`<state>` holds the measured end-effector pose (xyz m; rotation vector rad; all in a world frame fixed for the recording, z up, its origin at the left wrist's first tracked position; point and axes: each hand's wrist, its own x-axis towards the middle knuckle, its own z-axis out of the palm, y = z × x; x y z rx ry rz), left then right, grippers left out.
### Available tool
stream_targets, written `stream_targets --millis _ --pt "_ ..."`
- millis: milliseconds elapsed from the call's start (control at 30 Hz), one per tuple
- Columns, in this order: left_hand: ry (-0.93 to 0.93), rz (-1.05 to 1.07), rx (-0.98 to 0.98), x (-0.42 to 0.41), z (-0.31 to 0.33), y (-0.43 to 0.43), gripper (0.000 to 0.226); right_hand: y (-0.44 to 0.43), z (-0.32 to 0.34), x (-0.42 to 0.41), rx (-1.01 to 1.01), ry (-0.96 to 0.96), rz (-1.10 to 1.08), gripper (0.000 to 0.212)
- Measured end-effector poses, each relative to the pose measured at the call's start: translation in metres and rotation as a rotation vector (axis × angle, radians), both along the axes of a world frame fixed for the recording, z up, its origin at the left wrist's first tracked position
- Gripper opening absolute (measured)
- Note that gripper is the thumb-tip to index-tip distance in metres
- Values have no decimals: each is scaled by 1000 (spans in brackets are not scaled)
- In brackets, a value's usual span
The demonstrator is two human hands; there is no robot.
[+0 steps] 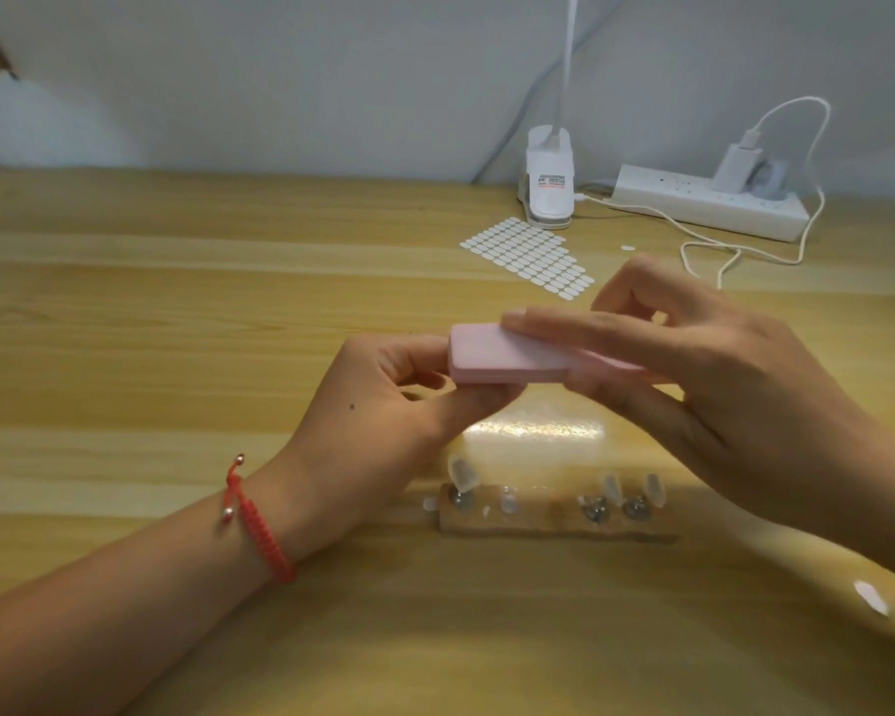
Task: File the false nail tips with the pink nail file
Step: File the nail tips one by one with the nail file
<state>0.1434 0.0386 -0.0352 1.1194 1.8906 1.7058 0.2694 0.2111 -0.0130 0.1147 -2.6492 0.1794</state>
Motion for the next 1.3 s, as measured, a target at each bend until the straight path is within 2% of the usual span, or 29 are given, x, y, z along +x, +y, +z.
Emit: stream_targets --millis 133,400,533,667,733,800,867,1033,1300 --pt "0 32 62 -7 1 -1 21 1 4 0 -16 23 -29 37" --pt "50 4 46 -7 2 1 28 -4 4 1 -46 11 -40 38" --pt "13 -26 64 2 3 3 25 -14 -2 -3 -112 -1 4 39" --pt "46 -6 29 0 5 0 23 -12 5 1 -462 74 25 42" --pt "29 -16 17 0 5 -1 23 -11 11 3 -685 95 28 36" --pt "36 -36 10 2 5 0 22 -13 17 2 -863 32 -11 28" --pt "64 -57 24 2 5 0 24 -15 19 2 -1009 -99 -55 30" --pt "106 -88 90 5 5 -1 21 -21 27 4 -1162 -288 19 33" --pt "116 -103 156 9 6 1 22 -25 26 3 -1243 -339 100 32"
